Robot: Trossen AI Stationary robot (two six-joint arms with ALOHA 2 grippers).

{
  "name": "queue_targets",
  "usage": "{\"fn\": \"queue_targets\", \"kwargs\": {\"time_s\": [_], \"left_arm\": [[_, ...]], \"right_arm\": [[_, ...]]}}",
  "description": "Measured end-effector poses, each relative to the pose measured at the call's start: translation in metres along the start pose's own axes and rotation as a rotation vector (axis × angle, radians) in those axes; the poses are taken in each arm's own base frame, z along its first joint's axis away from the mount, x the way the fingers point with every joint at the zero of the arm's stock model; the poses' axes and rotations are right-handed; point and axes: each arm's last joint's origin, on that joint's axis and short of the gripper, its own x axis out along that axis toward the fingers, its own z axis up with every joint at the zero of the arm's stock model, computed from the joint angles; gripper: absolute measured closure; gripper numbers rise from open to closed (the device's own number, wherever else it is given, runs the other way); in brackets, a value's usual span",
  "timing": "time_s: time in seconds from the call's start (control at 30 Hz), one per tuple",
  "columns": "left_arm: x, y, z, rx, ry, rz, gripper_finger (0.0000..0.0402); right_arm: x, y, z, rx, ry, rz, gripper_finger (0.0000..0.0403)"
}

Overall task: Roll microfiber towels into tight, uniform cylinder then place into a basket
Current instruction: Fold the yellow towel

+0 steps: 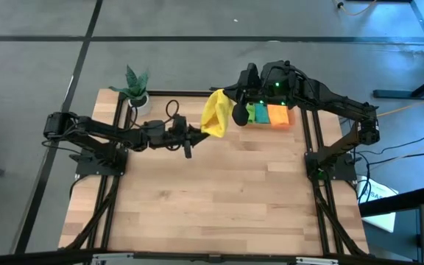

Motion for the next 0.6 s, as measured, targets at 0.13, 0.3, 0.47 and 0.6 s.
{"fn": "queue_targets", "kwargs": {"time_s": [0.13, 0.3, 0.47, 0.6], "left_arm": [[-0.003, -0.003, 0.005, -0.012, -0.021, -0.014, 0.0395], [-0.019, -0.012, 0.029, -0.024, -0.105, -0.059, 0.04], [-0.042, -0.017, 0.053, -0.063, -0.136, -0.096, 0.0401], [-0.059, -0.016, 0.062, -0.152, -0.088, -0.095, 0.0401]], "right_arm": [[0.0, 0.0, -0.002, -0.003, 0.016, 0.0, 0.0393], [0.0, 0.0, -0.009, -0.006, 0.093, -0.001, 0.0393], [-0.002, 0.0, -0.019, 0.005, 0.194, -0.003, 0.0393], [-0.003, 0.0, -0.024, 0.008, 0.246, -0.004, 0.0393]]}}
